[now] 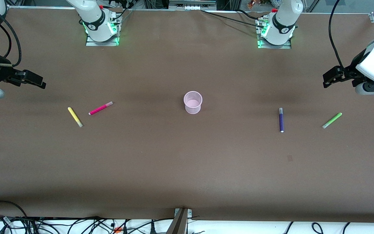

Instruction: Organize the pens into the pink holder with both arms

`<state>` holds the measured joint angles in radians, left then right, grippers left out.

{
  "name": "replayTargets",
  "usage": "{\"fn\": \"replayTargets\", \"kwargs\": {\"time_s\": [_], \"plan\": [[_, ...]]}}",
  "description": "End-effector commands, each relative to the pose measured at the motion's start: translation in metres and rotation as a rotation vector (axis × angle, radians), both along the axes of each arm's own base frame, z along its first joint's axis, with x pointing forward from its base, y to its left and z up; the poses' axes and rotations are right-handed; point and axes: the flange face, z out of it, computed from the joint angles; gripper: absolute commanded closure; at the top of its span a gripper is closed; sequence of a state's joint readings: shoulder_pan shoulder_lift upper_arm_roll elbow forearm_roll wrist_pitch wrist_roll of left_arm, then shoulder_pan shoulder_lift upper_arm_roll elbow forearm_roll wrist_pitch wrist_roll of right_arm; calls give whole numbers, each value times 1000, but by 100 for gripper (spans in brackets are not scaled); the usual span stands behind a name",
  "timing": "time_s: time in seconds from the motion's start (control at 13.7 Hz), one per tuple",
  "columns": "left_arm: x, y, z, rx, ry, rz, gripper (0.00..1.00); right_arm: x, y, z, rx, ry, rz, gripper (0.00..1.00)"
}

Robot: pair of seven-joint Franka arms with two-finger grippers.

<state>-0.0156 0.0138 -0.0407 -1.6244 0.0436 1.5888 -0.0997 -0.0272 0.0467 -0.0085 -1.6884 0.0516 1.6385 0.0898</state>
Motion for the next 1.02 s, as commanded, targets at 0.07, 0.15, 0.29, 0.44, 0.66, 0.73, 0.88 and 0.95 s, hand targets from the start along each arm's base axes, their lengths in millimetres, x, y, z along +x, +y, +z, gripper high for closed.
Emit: {"fn": "replayTargets", "kwargs": {"time_s": [0.07, 0.15, 0.29, 0.44, 0.66, 0.73, 0.88, 0.95], "plan": [[3, 0, 4, 19, 12, -17, 0, 10, -2, -21, -6, 48, -118, 0], [3, 1, 3, 19, 13, -15, 0, 14, -2, -35, -9, 73, -132, 0], [6, 4, -1, 11, 20, -9, 0, 21, -3, -67, -19, 97, -198, 0], [8, 3, -3, 9, 20, -12, 0, 20, -11, -102, -23, 87, -232, 0], [12, -6, -14, 6, 40, -26, 0, 8, -16, -158, -32, 76, -298, 0], [15, -8, -19, 6, 46, -29, 0, 3, -15, -173, -36, 75, -323, 0], [18, -11, -27, 8, 58, -35, 0, -3, -14, -196, -42, 62, -372, 1], [22, -11, -41, 9, 88, -34, 0, -5, -12, -203, -43, 59, -376, 1]]}}
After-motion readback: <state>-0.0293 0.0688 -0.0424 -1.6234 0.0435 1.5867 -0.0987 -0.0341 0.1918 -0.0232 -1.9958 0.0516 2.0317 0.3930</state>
